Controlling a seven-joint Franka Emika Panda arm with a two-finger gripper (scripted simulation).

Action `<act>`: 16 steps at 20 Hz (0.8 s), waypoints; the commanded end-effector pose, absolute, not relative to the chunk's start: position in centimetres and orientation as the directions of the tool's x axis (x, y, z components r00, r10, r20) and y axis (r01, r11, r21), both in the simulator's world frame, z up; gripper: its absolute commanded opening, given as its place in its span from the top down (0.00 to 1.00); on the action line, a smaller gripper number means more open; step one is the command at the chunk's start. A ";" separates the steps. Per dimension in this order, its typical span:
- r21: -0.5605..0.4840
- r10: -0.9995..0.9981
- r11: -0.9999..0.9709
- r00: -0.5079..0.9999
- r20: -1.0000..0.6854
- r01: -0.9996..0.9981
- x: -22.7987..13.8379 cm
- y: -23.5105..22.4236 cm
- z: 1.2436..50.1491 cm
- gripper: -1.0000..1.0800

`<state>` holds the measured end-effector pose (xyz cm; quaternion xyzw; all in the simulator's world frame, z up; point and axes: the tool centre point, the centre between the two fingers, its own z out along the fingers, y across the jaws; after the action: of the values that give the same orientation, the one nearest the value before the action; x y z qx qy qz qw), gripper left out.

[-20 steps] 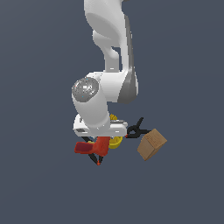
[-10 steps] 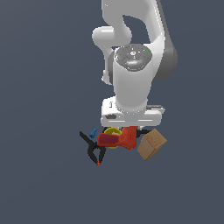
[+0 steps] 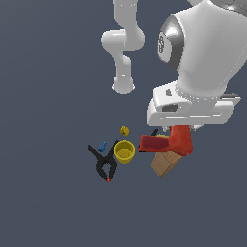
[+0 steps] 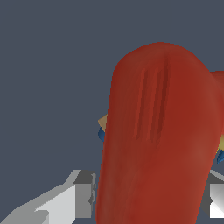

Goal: Pick up a designated object from a clutter of objects.

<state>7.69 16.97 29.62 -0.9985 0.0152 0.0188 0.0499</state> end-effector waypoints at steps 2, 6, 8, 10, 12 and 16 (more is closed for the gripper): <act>-0.100 -0.030 -0.994 0.999 -0.035 -0.033 7.9 20.2 32.3 1.00; -0.101 -0.030 -0.994 0.999 -0.035 -0.033 8.1 22.9 34.4 1.00; -0.101 -0.030 -0.994 0.999 -0.035 -0.033 8.2 23.9 35.1 1.00; -0.101 -0.030 -0.994 0.999 -0.035 -0.033 8.3 24.7 35.7 1.00; -0.102 -0.029 -0.994 0.999 -0.035 -0.033 8.4 25.3 36.1 1.00; -0.102 -0.029 -0.994 0.999 -0.035 -0.033 8.5 26.1 36.8 1.00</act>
<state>8.39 25.85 36.25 -0.9984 0.0152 0.0190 0.0505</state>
